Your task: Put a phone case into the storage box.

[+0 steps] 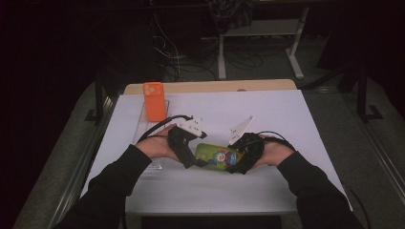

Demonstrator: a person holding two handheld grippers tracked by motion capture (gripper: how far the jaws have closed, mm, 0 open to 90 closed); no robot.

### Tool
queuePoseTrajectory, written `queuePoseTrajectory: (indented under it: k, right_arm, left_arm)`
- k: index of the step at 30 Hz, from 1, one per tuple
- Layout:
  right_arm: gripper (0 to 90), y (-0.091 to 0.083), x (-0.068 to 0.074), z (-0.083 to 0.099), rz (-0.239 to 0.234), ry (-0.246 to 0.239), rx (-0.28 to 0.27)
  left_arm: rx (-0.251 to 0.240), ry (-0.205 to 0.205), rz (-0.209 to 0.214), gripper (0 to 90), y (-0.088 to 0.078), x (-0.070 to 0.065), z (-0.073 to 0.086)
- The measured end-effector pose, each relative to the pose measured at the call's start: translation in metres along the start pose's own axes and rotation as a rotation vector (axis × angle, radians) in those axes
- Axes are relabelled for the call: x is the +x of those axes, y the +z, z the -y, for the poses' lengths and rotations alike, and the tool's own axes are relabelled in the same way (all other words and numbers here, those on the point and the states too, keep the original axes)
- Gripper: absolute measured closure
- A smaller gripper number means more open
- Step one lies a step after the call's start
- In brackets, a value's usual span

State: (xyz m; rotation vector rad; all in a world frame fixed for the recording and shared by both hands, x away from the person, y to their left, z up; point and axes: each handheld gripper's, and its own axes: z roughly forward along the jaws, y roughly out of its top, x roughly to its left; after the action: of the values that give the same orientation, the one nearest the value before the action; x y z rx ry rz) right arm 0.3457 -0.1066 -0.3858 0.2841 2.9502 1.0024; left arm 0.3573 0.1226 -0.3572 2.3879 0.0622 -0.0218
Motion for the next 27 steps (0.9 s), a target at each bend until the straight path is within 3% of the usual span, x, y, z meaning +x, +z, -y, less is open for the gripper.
queuePoseTrajectory:
  k: [7, 14, 27]
  right_arm:
    - [15.2, -0.003, 0.003, -0.011, -0.013, -0.034, 0.007]
    - [15.2, -0.001, 0.005, -0.020, -0.030, -0.060, 0.018]
    - [15.1, 0.001, 0.007, -0.027, -0.038, -0.082, 0.007]
  left_arm:
    - [0.035, 0.029, 0.029, 0.0, 0.010, -0.003, -0.002]
    - [0.072, 0.020, 0.047, 0.6, 0.018, -0.005, -0.001]
    - [0.119, 0.040, 0.036, 11.2, 0.019, -0.006, 0.002]
